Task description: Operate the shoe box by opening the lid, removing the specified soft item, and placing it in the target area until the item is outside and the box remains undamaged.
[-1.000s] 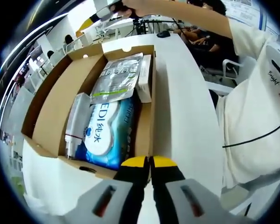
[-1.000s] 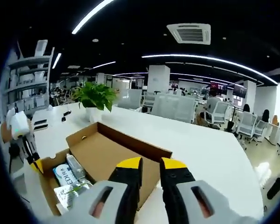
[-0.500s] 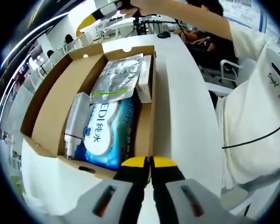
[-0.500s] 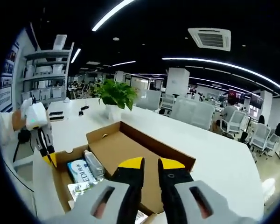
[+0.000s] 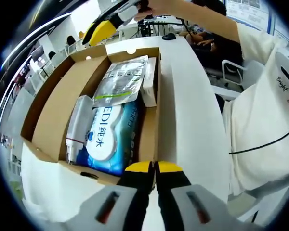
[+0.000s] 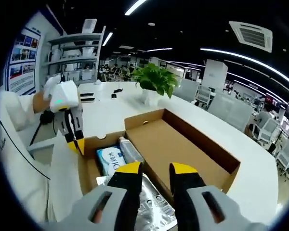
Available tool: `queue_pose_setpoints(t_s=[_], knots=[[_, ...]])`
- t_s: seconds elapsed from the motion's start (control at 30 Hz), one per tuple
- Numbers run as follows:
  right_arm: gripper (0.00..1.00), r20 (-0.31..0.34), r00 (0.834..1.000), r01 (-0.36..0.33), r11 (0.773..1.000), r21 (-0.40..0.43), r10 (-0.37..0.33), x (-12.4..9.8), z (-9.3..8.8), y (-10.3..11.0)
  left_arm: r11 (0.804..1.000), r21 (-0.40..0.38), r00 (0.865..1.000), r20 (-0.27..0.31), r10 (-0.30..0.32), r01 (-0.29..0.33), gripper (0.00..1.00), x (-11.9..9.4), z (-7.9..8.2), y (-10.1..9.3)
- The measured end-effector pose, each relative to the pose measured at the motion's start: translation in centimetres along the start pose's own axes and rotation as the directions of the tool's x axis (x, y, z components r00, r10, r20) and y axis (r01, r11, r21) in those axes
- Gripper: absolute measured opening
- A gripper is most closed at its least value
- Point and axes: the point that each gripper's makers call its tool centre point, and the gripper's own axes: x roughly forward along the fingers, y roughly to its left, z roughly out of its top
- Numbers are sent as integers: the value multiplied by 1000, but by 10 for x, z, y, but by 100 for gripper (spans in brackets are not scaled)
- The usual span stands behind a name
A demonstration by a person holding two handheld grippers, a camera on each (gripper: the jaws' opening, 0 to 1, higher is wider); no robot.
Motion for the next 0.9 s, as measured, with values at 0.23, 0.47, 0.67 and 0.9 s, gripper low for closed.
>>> queue_pose_setpoints(t_s=[0.23,0.47,0.67,0.9], knots=[[40,-36,998,-51,997,-58,48,5,-7,27,1000,0,1000,7,3,-4,3,0,0,0],[44,-55,995,-92,992,-89,88,3,-13,44,1000,0,1000,5,5,-5,3,0,0,1],[46,-62,991,-128,987,-101,122,3,-16,53,1000,2,1000,10,4,-4,3,0,1,1],[53,-113,984,-154,976,-151,138,12,-29,64,1000,0,1000,11,-1,1,3,2,1,1]])
